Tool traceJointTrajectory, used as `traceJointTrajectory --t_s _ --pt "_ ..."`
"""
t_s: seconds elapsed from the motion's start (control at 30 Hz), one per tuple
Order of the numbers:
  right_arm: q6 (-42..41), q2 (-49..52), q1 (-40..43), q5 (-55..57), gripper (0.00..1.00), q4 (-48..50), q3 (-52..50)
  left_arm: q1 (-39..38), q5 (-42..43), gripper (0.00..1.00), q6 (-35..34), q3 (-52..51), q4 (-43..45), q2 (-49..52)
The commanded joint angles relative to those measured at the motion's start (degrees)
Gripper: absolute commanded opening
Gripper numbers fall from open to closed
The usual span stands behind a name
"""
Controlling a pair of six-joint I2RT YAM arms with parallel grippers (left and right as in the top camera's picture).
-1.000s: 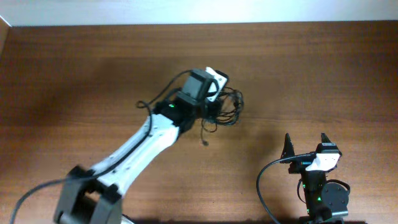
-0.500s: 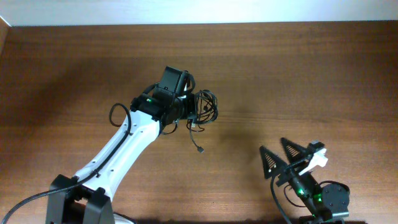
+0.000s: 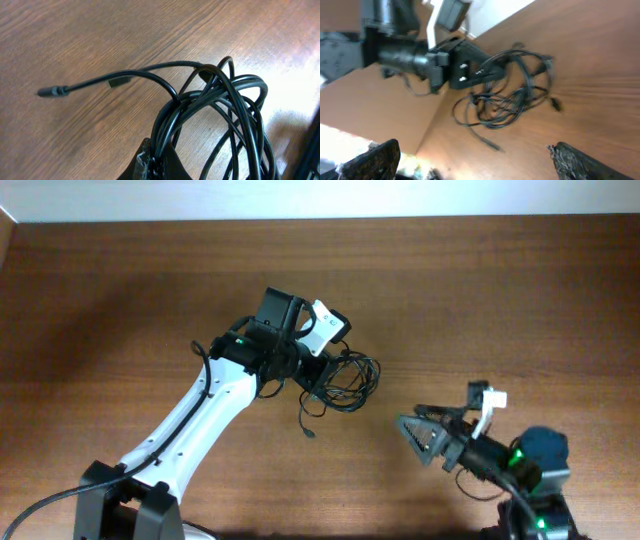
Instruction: Untangle cables
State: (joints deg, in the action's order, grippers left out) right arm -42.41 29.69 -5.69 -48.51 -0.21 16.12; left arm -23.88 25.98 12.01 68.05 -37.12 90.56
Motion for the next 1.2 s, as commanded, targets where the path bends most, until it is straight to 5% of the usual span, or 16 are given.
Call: traceJointTrajectory --t_s 0.0,0.13,0.23,0.4,0.5,0.53,0.6,0.7,0.9,1.1,1.17 --pt "-7.67 8.09 -0.35 -3.54 0.95 1.55 0.94 -0.22 6.03 0.00 2.71 0.31 0.20 -1.40" --pt "-12.00 20.70 -0.35 -2.69 0.60 8.61 0.94 -1.81 8.46 0.00 2.64 0.31 0.35 -1.40" --pt "-21.31 29.09 -0.50 -5.70 0.56 17.29 0.94 -3.37 8.68 0.00 2.69 0.31 0.68 -1.40" --pt "-25.46 33.75 -5.01 -3.96 0.52 22.36 0.94 -4.22 2.49 0.00 2.64 0.31 1.44 -1.40" --pt "-25.55 33.75 -7.26 2.14 0.10 22.51 0.94 -6.36 6.82 0.00 2.64 0.31 1.53 -1.40" --pt "-24.39 33.75 -7.56 2.47 0.04 22.82 0.94 -6.58 6.78 0.00 2.67 0.31 1.57 -1.40" --pt "-17.25 33.73 -7.85 1.64 0.04 22.62 0.92 -5.95 1.16 0.00 2.36 0.31 2.40 -1.40" --pt "-9.29 33.75 -7.85 -0.87 0.04 18.56 0.92 -1.55 -10.75 0.00 -8.63 0.31 6.03 -1.42" --pt "3.30 33.73 -7.85 -13.00 0.04 21.09 0.92 13.00 -11.04 0.00 -27.80 0.31 9.38 -1.42" --pt "3.23 33.75 -7.85 -14.32 0.04 21.92 0.92 19.98 -10.25 0.00 -29.11 0.31 7.91 -1.42" --pt "3.19 33.75 -7.85 -10.60 0.13 22.18 0.94 19.76 -3.52 0.00 -22.80 0.31 7.72 -1.42"
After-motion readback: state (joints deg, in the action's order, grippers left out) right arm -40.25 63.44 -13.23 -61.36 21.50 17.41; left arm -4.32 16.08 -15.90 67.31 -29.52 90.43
